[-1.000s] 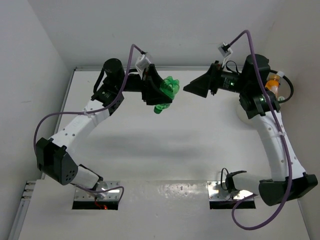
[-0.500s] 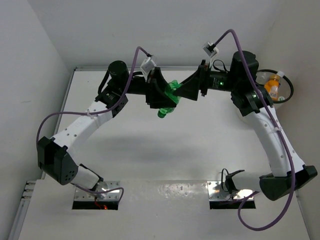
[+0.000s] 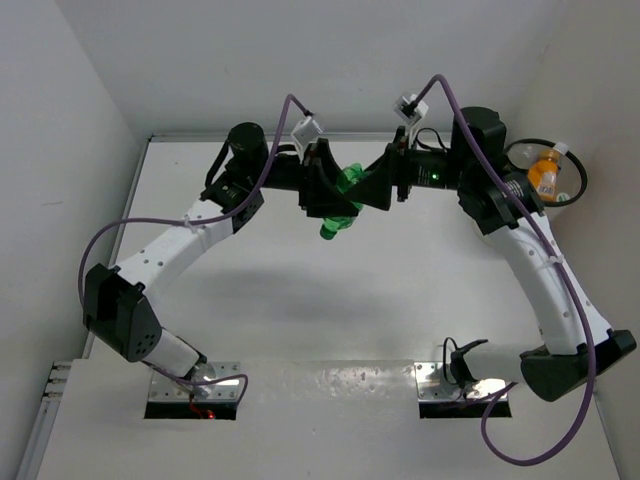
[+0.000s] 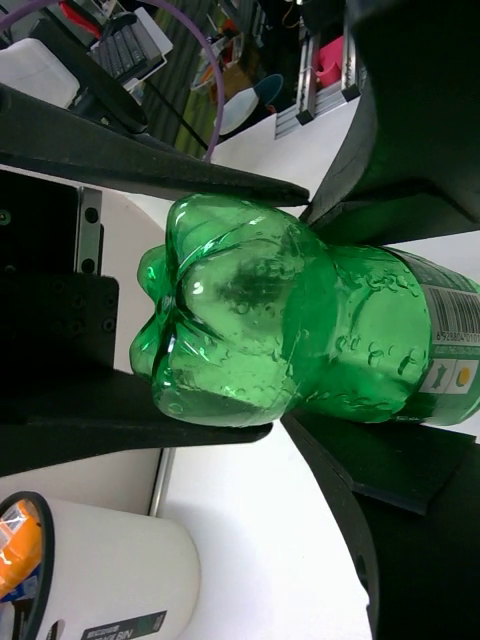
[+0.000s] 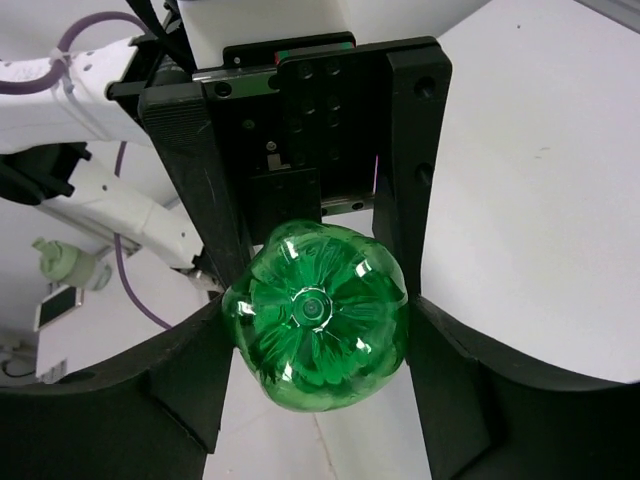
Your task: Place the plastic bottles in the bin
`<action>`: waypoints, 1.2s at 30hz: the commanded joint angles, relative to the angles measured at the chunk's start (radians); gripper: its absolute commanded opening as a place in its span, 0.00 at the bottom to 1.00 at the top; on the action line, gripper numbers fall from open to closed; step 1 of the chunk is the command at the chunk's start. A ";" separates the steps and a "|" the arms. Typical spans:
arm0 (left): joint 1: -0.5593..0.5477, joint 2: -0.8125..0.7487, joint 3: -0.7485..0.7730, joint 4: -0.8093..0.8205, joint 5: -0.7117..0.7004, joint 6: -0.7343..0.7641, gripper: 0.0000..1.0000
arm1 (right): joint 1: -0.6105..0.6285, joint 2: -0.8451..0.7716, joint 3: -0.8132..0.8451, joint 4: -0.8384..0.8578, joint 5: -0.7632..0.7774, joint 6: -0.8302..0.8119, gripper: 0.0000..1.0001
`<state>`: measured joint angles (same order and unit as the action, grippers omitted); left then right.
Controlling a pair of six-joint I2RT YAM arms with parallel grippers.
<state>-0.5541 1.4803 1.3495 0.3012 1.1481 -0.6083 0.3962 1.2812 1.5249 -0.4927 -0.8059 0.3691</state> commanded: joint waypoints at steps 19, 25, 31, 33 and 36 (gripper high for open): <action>0.223 -0.005 0.158 -0.437 -0.037 0.381 0.87 | -0.527 -0.083 0.028 -0.017 0.151 -0.091 0.00; 0.287 -0.034 0.085 -0.448 -0.060 0.479 0.87 | -0.807 -0.047 0.040 -0.026 0.310 -0.268 0.00; 0.318 -0.034 0.014 -0.448 -0.051 0.536 0.87 | -0.898 0.041 0.081 0.006 0.502 -0.461 0.00; 0.338 -0.034 0.005 -0.448 -0.051 0.547 0.87 | -0.898 0.056 0.078 0.017 0.534 -0.487 0.00; 0.358 -0.025 0.005 -0.448 -0.042 0.556 0.87 | -0.893 0.076 0.051 0.040 0.576 -0.535 0.00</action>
<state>-0.2245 1.4857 1.3521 -0.1730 1.0767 -0.0956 -0.4992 1.3563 1.5620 -0.5430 -0.3035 -0.0696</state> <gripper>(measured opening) 0.873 0.601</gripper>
